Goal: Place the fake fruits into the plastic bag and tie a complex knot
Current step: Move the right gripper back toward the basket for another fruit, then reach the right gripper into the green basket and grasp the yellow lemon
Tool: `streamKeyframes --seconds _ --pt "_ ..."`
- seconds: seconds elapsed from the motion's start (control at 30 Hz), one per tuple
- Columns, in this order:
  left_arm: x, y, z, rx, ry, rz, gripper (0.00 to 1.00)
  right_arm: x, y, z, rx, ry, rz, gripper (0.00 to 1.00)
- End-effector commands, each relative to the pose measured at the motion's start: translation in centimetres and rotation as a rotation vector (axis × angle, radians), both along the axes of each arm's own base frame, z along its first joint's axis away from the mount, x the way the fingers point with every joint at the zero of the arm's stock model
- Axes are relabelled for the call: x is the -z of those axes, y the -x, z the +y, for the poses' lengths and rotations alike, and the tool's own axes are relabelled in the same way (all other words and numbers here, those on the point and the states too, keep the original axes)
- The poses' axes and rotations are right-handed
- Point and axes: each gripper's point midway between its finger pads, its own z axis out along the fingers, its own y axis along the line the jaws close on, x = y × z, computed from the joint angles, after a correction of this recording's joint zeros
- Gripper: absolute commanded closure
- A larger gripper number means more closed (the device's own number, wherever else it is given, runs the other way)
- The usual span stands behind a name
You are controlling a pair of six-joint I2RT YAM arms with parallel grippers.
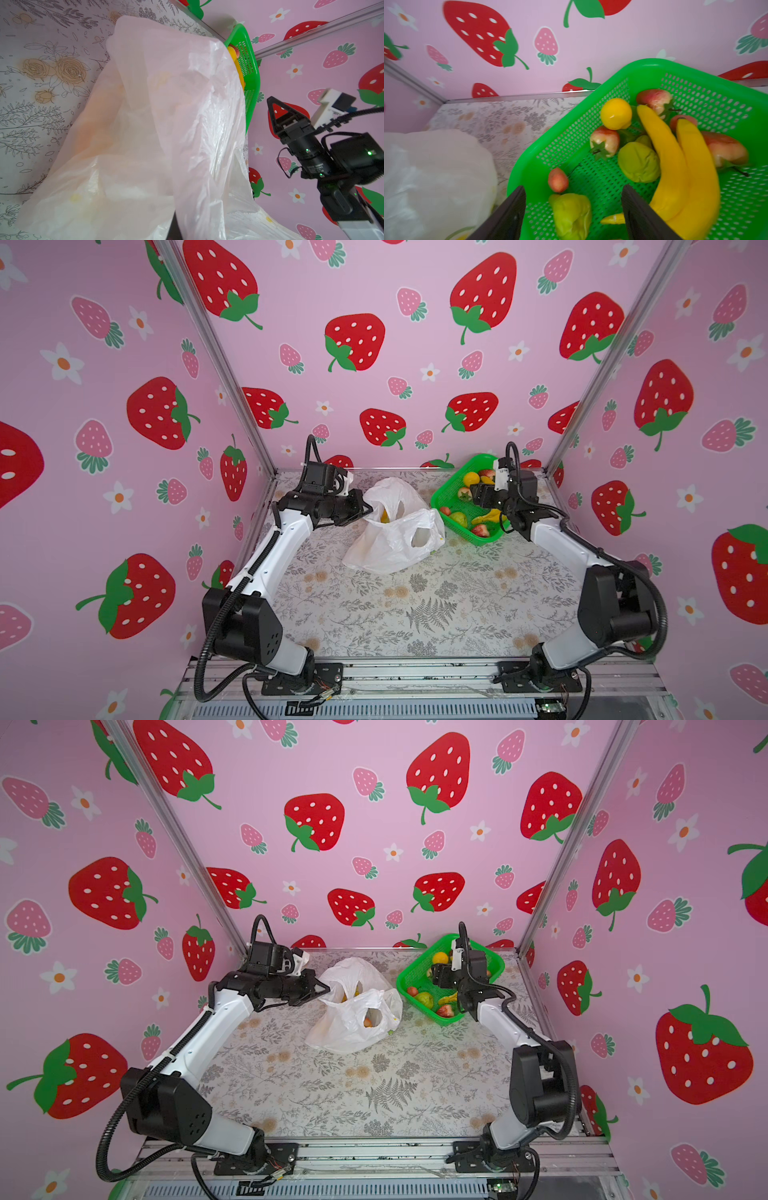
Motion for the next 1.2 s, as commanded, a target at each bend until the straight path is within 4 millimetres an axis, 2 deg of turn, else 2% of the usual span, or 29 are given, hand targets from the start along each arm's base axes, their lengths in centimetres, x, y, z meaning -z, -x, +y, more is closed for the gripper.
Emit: streamKeyframes --seconds 0.0,0.13,0.23,0.37,0.43,0.6,0.9,1.07,1.17 --pt "-1.4 0.1 -0.1 0.007 0.038 -0.041 1.00 3.8 -2.5 -1.2 0.066 0.150 0.070 0.24" --pt "-1.4 0.1 0.0 0.002 0.045 -0.038 1.00 6.3 -6.4 -0.4 0.074 0.172 0.102 0.23" --pt "-1.4 0.1 0.1 -0.001 0.048 -0.043 1.00 7.3 -9.2 -0.1 0.089 0.198 0.098 0.22" --pt "-1.4 0.0 0.2 -0.006 0.052 -0.043 1.00 9.4 -11.7 0.3 0.068 0.266 0.117 0.21" --pt "-1.4 0.0 0.2 -0.008 0.061 -0.039 1.00 9.7 -12.7 0.2 0.069 0.300 0.110 0.21" --pt "-1.3 -0.2 0.3 -0.013 0.080 -0.031 1.00 12.0 -14.3 0.0 0.058 0.380 0.138 0.21" --pt "-1.1 -0.4 0.6 -0.027 0.092 -0.023 1.00 13.7 -16.5 0.2 0.037 0.438 0.135 0.27" --pt "-0.9 -0.5 0.6 -0.027 0.097 -0.016 1.00 13.7 -17.4 0.4 0.028 0.443 0.126 0.32" --pt "-0.8 -0.5 0.6 -0.027 0.099 -0.011 1.00 12.7 -17.4 0.5 0.019 0.431 0.111 0.38"
